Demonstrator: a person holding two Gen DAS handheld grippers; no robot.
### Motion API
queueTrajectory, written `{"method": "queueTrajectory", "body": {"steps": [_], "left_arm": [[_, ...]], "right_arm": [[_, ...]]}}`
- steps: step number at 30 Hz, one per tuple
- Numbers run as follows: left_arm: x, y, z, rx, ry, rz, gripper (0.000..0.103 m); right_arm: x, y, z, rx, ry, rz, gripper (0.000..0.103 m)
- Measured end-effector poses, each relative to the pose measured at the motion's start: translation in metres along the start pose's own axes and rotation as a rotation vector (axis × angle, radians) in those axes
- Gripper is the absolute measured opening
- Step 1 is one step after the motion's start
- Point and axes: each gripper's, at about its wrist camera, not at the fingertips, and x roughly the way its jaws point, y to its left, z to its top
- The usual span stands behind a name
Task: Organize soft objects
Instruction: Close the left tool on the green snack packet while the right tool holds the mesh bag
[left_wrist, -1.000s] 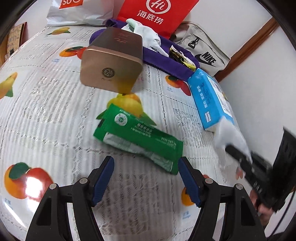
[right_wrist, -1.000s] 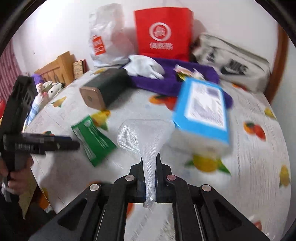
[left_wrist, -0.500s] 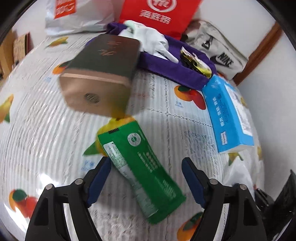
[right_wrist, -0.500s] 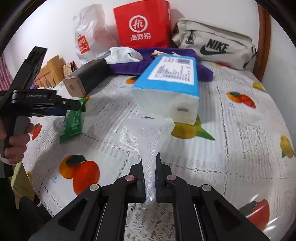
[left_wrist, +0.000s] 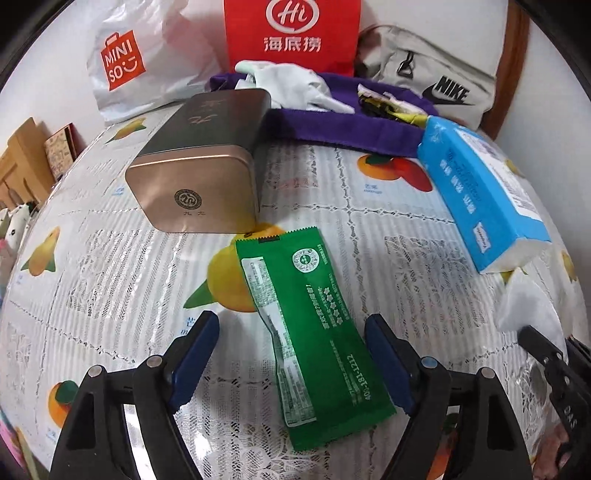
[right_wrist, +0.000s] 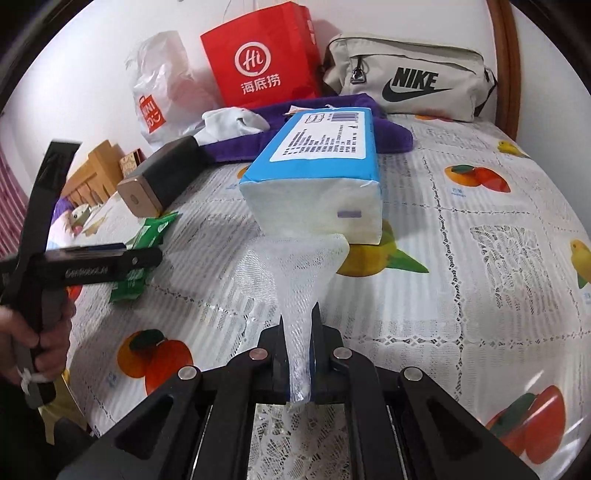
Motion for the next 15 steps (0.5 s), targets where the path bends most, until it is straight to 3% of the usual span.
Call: {"method": "queueTrajectory", "body": {"steps": [3,7,14,15], "left_arm": [[-0.001,0.004,-0.001,-0.007,-0.044,0.005,0.065],[0.0,0.013,0.002,-0.065,-0.074,-0.04,0.056],[0.004,0.001,0.003,0.012,-0.072,0.014,0.055],[0.003,0.001,0.001,0.017,-0.086,0.019,0.044]], "right_arm": [[0.002,0.001,0.0,0.004,0.004,-0.009,0.006],[0.002,0.0,0.001,0.025,0.006,-0.007,0.006],[0.002,0.013,-0.001,-0.031,-0.006,-0.08,0.006],[0.002,0.015,-0.002,-0.042,-0.008,-0.094,0.006]]}}
